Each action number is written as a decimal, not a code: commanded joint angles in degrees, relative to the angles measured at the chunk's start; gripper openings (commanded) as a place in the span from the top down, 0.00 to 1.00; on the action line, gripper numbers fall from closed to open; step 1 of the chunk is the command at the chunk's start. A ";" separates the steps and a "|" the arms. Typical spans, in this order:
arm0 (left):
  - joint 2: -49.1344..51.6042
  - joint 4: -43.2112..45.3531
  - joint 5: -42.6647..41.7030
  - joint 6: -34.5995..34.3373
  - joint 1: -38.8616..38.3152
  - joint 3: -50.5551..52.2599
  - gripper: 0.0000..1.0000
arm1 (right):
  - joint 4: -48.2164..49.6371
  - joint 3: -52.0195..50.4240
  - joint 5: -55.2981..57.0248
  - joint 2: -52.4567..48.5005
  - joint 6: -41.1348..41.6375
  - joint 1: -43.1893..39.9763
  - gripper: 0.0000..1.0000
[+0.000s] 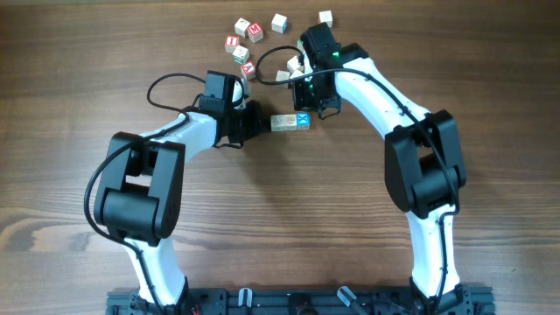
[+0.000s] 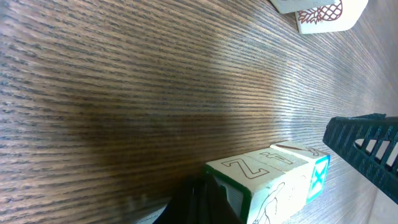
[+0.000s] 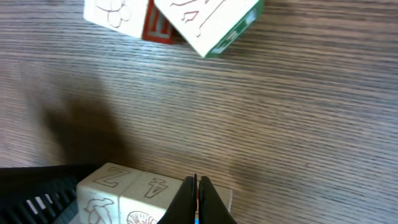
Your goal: Form a horizontal line
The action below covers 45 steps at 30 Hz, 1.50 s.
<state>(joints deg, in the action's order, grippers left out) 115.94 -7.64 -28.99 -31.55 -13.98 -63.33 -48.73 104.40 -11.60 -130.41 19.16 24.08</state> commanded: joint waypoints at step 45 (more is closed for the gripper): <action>2.54 -1.11 2.93 1.14 -0.44 1.62 0.96 | -9.11 1.14 2.97 0.33 0.66 -1.90 0.96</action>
<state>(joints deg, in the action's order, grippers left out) 115.94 -7.64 -29.02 -31.55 -13.98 -63.33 -57.04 104.40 -7.03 -130.41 19.44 21.71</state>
